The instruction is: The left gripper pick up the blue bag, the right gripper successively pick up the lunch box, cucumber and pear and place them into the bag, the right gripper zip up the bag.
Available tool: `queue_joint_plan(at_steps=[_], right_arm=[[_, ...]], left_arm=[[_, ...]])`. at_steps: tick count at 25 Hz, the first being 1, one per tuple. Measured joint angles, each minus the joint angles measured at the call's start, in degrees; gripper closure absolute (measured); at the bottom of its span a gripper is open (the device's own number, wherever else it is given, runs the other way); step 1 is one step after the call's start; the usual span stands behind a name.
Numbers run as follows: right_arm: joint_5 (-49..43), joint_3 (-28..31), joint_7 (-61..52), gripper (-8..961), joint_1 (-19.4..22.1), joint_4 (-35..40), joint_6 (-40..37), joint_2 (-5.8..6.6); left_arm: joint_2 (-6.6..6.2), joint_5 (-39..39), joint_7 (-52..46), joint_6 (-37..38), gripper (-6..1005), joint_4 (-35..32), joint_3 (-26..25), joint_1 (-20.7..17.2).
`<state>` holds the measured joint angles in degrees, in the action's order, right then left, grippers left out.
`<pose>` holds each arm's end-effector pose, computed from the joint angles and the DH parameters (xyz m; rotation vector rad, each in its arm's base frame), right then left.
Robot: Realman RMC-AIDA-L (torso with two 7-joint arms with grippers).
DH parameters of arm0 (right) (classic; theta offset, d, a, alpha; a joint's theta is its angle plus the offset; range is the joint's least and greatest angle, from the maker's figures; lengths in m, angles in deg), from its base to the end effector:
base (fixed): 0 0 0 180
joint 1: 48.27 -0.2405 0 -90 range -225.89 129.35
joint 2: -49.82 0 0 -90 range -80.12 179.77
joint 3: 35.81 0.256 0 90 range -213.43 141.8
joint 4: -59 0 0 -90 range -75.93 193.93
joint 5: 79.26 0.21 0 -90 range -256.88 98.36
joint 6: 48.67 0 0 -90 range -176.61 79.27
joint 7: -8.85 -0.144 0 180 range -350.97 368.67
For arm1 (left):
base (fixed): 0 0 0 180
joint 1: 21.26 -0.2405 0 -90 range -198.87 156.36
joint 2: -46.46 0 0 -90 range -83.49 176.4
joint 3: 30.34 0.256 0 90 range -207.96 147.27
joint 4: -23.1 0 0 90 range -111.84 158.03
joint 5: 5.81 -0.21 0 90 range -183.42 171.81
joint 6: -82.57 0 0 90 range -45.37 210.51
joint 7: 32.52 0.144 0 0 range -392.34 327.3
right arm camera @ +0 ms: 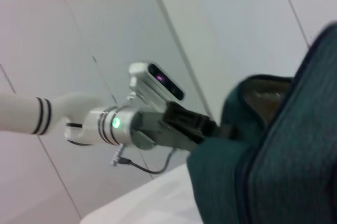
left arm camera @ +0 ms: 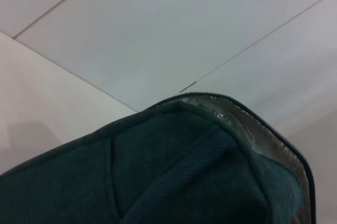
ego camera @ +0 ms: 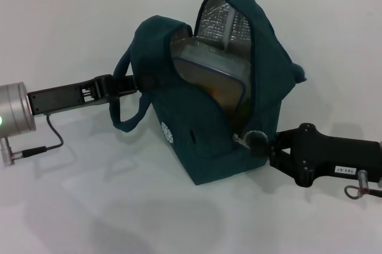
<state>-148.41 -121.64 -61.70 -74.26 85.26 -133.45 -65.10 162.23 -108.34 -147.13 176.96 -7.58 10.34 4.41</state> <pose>0.2393 0.2878 -0.0538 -2.8478 0.6261 1.0042 -0.2788 0.3060 0.0167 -2.4032 -1.6330 -1.1111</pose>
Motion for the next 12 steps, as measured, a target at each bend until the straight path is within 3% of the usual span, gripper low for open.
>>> queue_joint_plan(at_steps=[6, 12], right_arm=[[-4.17, -0.45, -4.87, 947, -2.05, -0.22, -0.56, 0.45], [-5.04, 2.02, -5.46, 947, -0.09, 3.23, -0.98, 0.50]], left_arm=[[-0.02, 0.01, 0.00, -0.05, 875, 0.11, 0.01, -0.01], [-0.02, -0.04, 0.08, -0.09, 863, 0.13, 0.01, -0.31]])
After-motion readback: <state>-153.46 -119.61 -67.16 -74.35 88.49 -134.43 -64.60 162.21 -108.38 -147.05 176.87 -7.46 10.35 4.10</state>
